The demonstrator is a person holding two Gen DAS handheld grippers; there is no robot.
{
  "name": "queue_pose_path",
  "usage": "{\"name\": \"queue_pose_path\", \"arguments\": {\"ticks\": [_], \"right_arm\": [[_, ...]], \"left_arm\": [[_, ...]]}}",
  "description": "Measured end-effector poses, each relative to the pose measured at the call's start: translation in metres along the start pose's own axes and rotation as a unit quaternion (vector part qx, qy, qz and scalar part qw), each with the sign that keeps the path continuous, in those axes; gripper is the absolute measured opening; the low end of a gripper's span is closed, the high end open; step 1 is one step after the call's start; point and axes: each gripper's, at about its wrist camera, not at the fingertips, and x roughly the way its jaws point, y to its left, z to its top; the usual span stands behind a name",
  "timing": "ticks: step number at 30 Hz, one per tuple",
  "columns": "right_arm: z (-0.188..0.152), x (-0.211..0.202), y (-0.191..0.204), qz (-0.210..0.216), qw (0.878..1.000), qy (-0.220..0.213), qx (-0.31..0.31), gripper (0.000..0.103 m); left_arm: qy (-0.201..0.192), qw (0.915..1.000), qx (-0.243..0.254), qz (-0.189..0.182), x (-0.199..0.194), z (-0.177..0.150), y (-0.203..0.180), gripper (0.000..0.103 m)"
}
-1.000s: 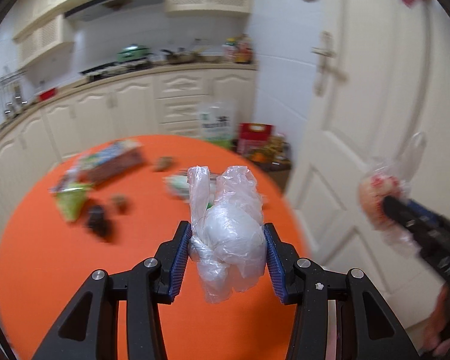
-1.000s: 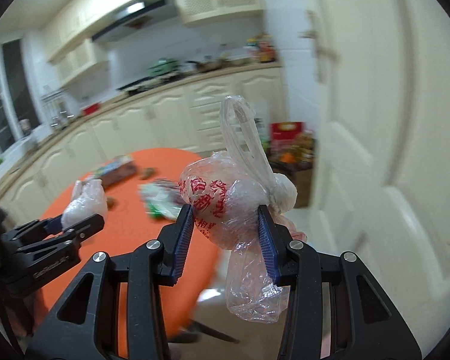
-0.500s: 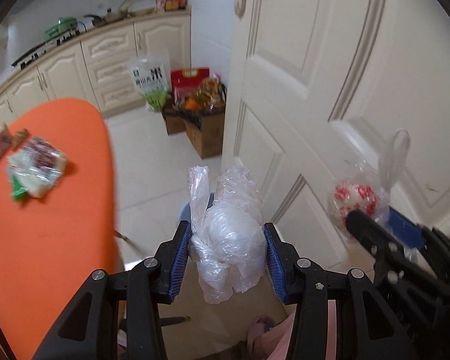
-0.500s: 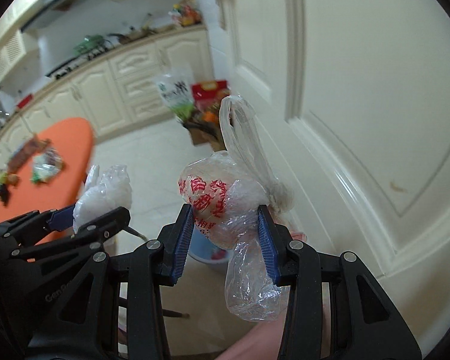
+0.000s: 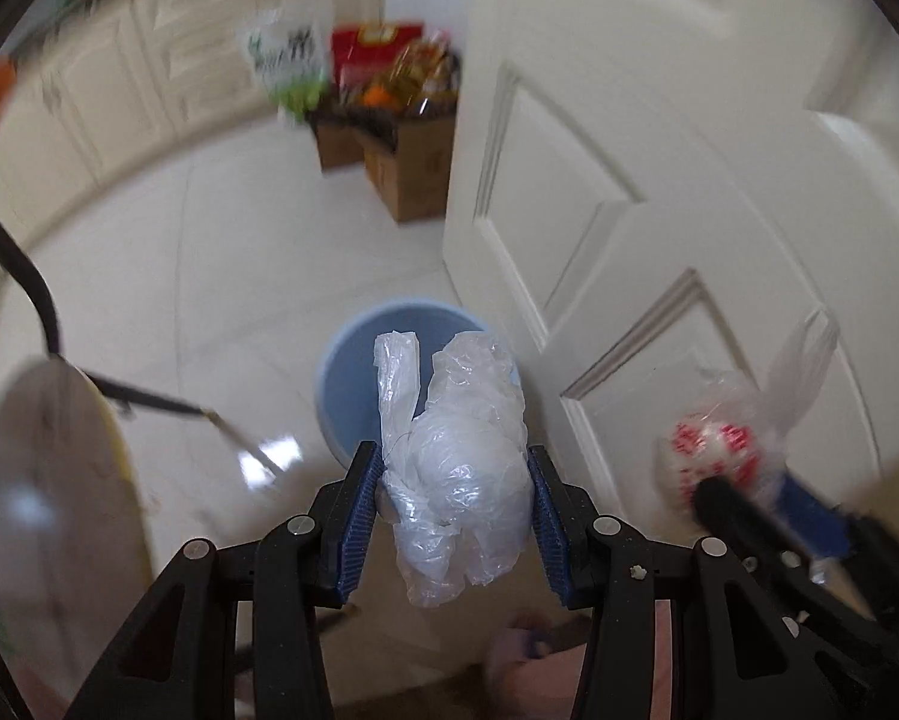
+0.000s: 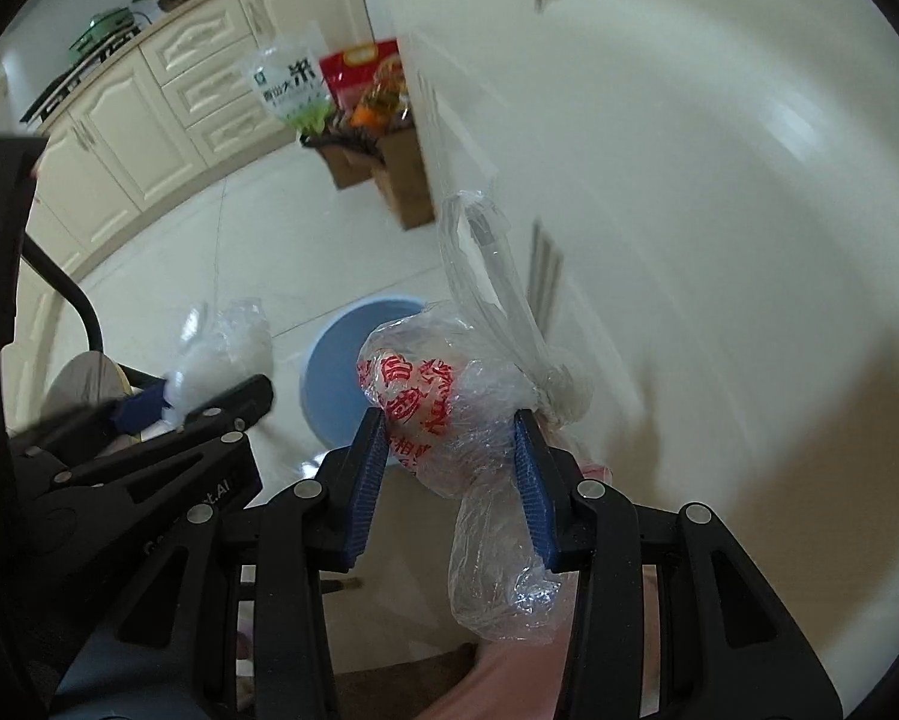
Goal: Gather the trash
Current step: 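Carry both plastic bags with both tools over the blue bucket, then open both tools to drop the plastic bags into the bucket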
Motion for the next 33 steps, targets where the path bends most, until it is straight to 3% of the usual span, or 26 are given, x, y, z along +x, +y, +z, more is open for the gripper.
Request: {"name": "queue_pose_path", "arguments": {"ticks": [5,10,15,19,24,33], "right_arm": [[0.023,0.058,0.001,0.005,1.000,0.029,-0.003,0.039],[0.046,0.112,0.004,0.027,0.998,0.059,-0.002,0.039],[0.060,0.154,0.011,0.028,0.996,0.078,-0.015,0.039],[0.062,0.170,0.011,0.027,0.995,0.091,-0.010,0.044],[0.065,0.185,0.004,0.062,0.992,0.113,0.017,0.045],[0.065,0.184,0.008,0.028,0.993,0.116,0.001,0.047]], "left_arm": [[0.012,0.9997,-0.019,0.006,0.053,0.035,0.025,0.043],[0.036,0.9965,-0.073,-0.022,0.119,0.060,0.056,0.043],[0.057,0.9958,-0.072,0.004,0.174,0.082,0.069,0.044],[0.075,0.9949,-0.067,-0.006,0.194,0.090,0.071,0.049],[0.108,0.9917,-0.069,0.011,0.223,0.104,0.073,0.051],[0.112,0.9907,-0.074,0.023,0.225,0.102,0.075,0.052]]}}
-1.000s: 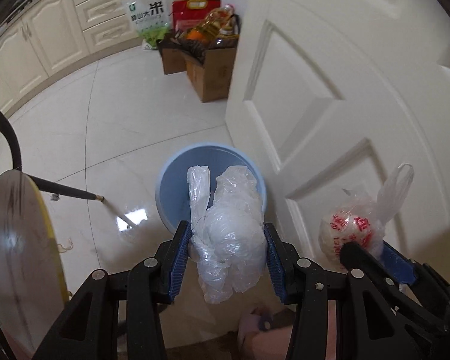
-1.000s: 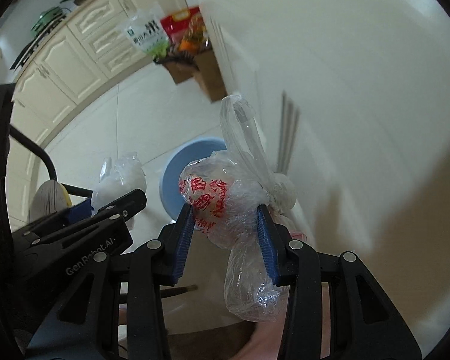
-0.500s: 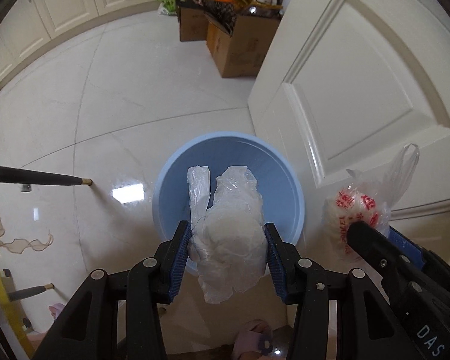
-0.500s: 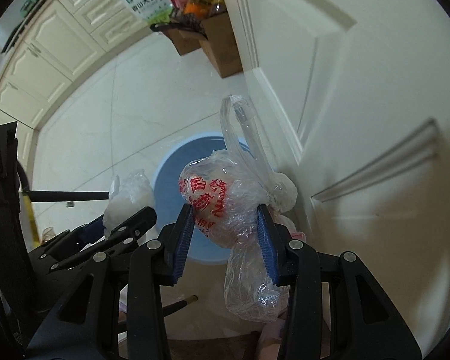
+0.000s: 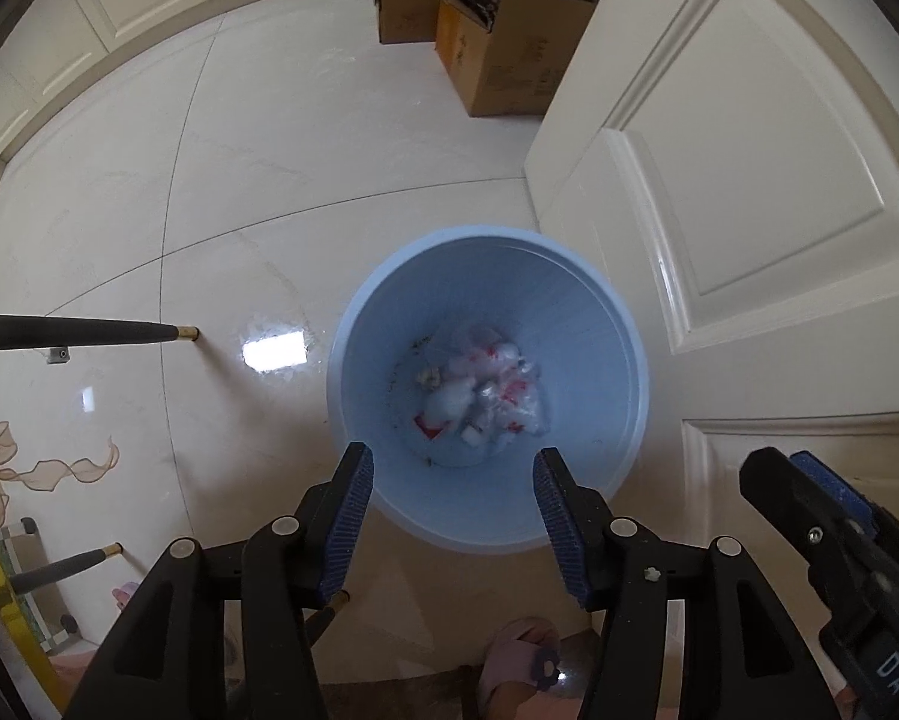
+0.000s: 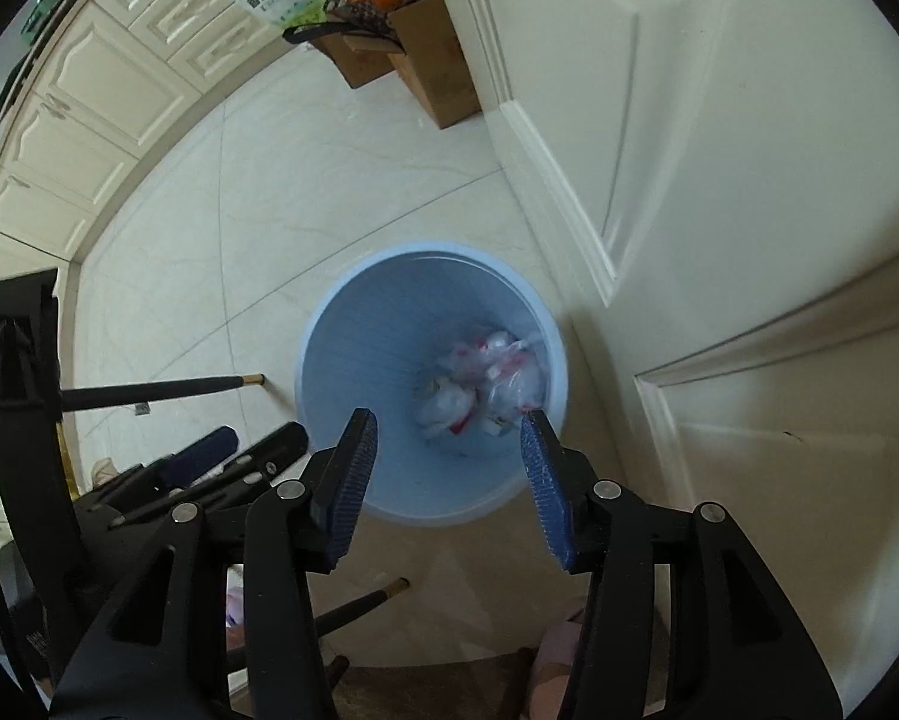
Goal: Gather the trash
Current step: 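Open both tools to drop the plastic bags into the bucket, then move both open tools back to the table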
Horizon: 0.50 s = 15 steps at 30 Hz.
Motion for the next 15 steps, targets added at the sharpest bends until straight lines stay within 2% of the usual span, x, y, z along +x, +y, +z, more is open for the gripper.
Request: {"name": "queue_pose_path", "arguments": {"ticks": [4,9,12,15], "right_arm": [[-0.008,-0.014,0.001,-0.036,0.999,-0.009,-0.009,0.050],[-0.018,-0.031,-0.002,-0.048,0.999,-0.018,-0.002,0.050],[-0.028,-0.044,-0.004,-0.084,0.996,-0.016,0.004,0.051],[-0.041,-0.061,-0.005,-0.088,0.996,-0.017,0.010,0.051]], "left_arm": [[-0.009,0.9998,0.015,0.008,-0.016,-0.014,-0.005,0.052],[-0.018,0.9993,0.033,0.009,-0.041,-0.031,-0.019,0.052],[-0.025,0.9985,0.047,0.011,-0.058,-0.044,-0.030,0.052],[-0.028,0.9978,0.059,0.007,-0.078,-0.061,-0.040,0.052]]}}
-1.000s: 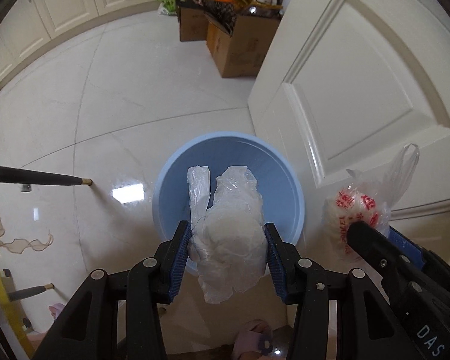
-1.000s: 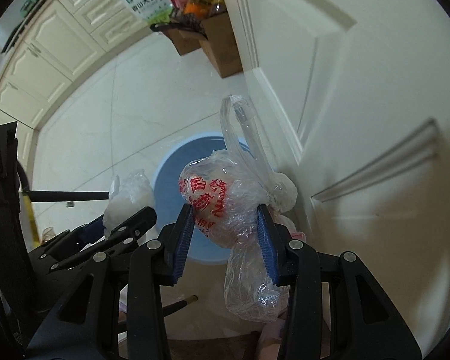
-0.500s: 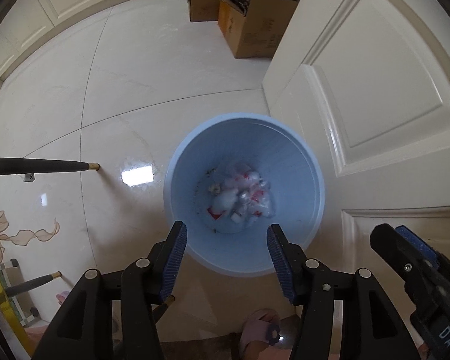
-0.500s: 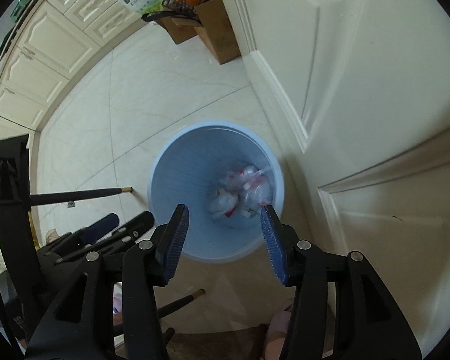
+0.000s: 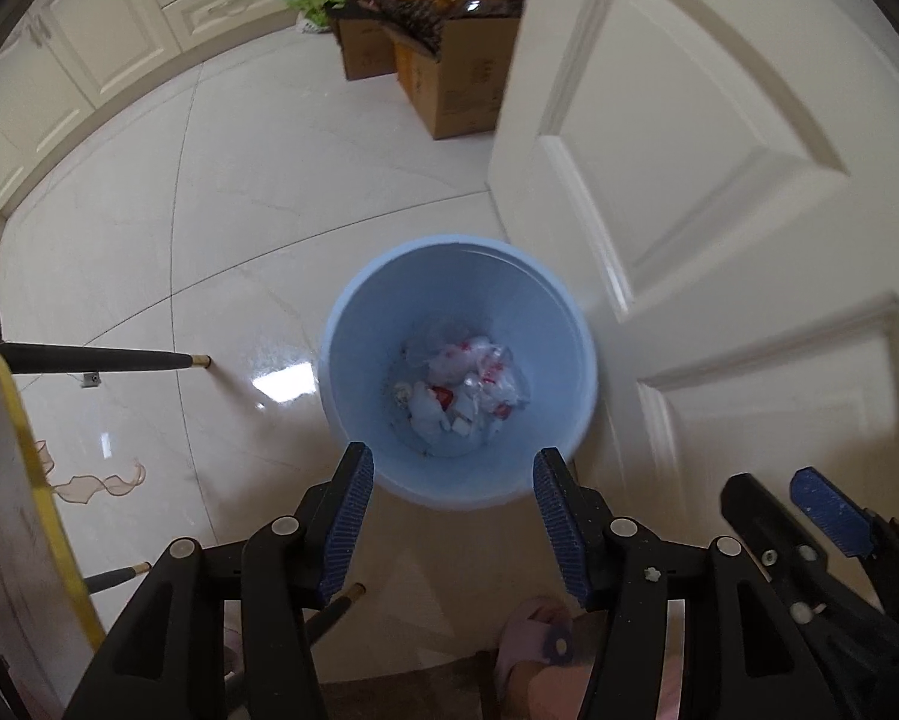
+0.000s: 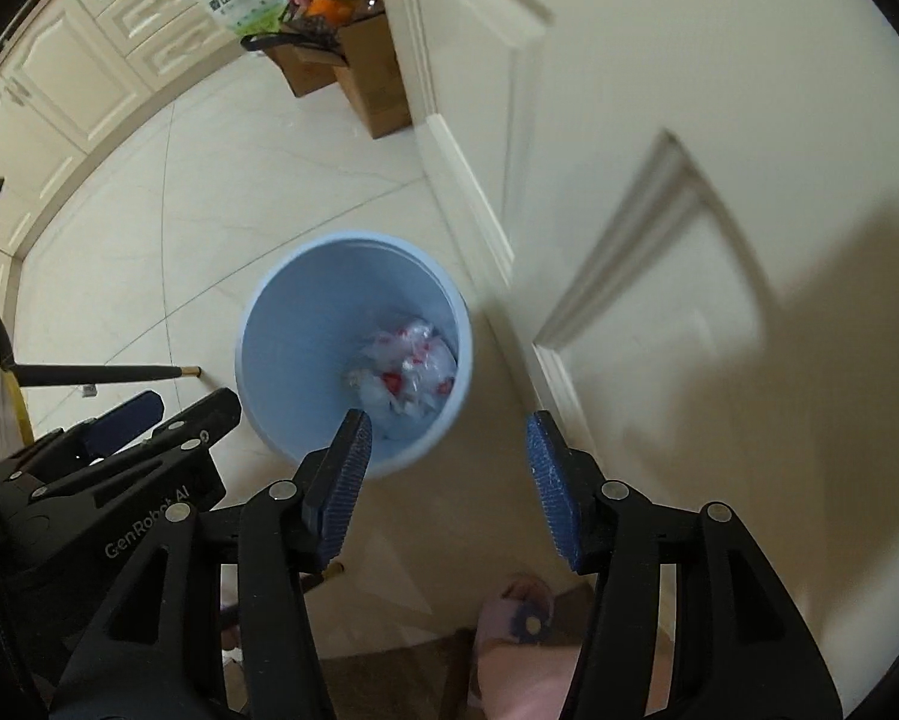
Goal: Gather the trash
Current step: 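Move both open tools back to the table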
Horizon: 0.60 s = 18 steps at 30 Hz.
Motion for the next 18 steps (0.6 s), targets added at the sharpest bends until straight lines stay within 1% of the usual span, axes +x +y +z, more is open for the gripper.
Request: {"name": "queue_pose_path", "arguments": {"ticks": [3,5,9,11,14,16,18], "right_arm": [[-0.018,-0.028,-0.002,-0.029,0.999,-0.019,-0.002,0.051],[-0.030,-0.047,-0.005,-0.041,0.999,-0.034,-0.001,0.051],[-0.056,-0.093,-0.015,-0.049,0.996,-0.067,0.013,0.052],[-0.071,-0.119,-0.020,-0.052,0.994,-0.091,0.020,0.052],[-0.092,-0.157,-0.030,-0.048,0.990,-0.124,0.041,0.052],[-0.107,-0.187,-0.035,-0.041,0.987,-0.146,0.053,0.053],[-0.120,-0.213,-0.036,-0.035,0.983,-0.172,0.055,0.055]], "left_arm": [[-0.011,0.9998,0.015,0.001,-0.028,-0.023,-0.009,0.052],[-0.022,0.9994,0.025,-0.004,-0.049,-0.037,-0.014,0.052],[-0.041,0.9982,0.043,-0.008,-0.094,-0.069,-0.024,0.052],[-0.049,0.9975,0.051,-0.008,-0.120,-0.083,-0.028,0.052],[-0.080,0.9942,0.071,-0.016,-0.169,-0.106,-0.035,0.054],[-0.103,0.9915,0.077,-0.021,-0.201,-0.122,-0.035,0.058],[-0.132,0.9873,0.085,-0.028,-0.237,-0.140,-0.032,0.059]]}}
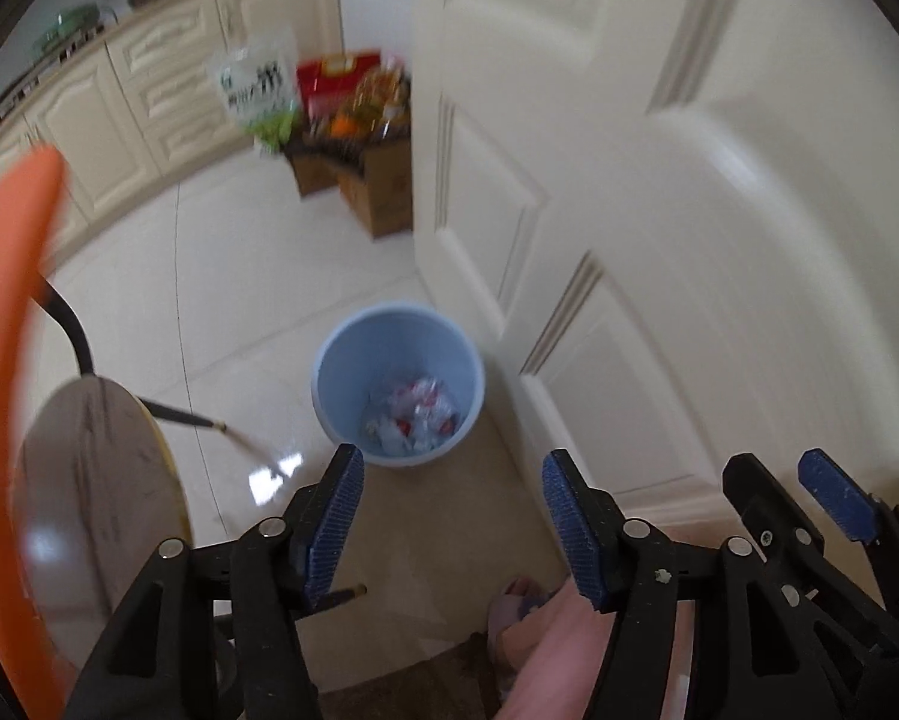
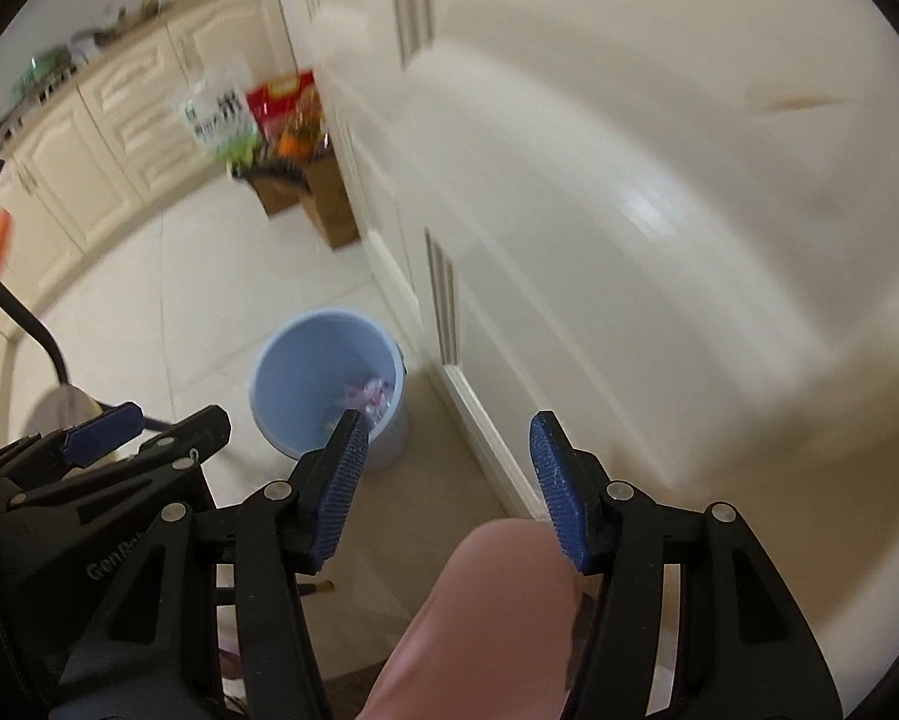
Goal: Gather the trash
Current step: 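Move both open tools back to the table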
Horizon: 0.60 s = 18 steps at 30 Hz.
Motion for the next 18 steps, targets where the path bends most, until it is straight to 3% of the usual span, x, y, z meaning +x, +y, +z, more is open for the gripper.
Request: {"name": "queue_pose_path", "arguments": {"ticks": [4,11,14,16,18], "right_arm": [[-0.002,-0.056,0.000,0.007,0.999,-0.053,0.001,0.063],[-0.010,-0.140,0.026,0.040,0.991,-0.129,-0.021,0.069],[-0.014,-0.170,0.049,0.061,0.983,-0.165,-0.046,0.072],[-0.016,-0.190,0.064,0.083,0.977,-0.187,-0.061,0.085],[-0.019,-0.207,0.080,0.095,0.971,-0.206,-0.072,0.086]], "left_arm": [[-0.045,0.9989,0.006,0.011,-0.066,-0.021,0.010,0.067],[-0.095,0.9952,-0.001,0.025,-0.174,-0.076,0.045,0.068],[-0.130,0.9905,-0.020,0.040,-0.224,-0.105,0.067,0.074],[-0.156,0.9854,-0.039,0.057,-0.256,-0.125,0.086,0.078],[-0.171,0.9812,-0.053,0.072,-0.275,-0.141,0.103,0.083]]}}
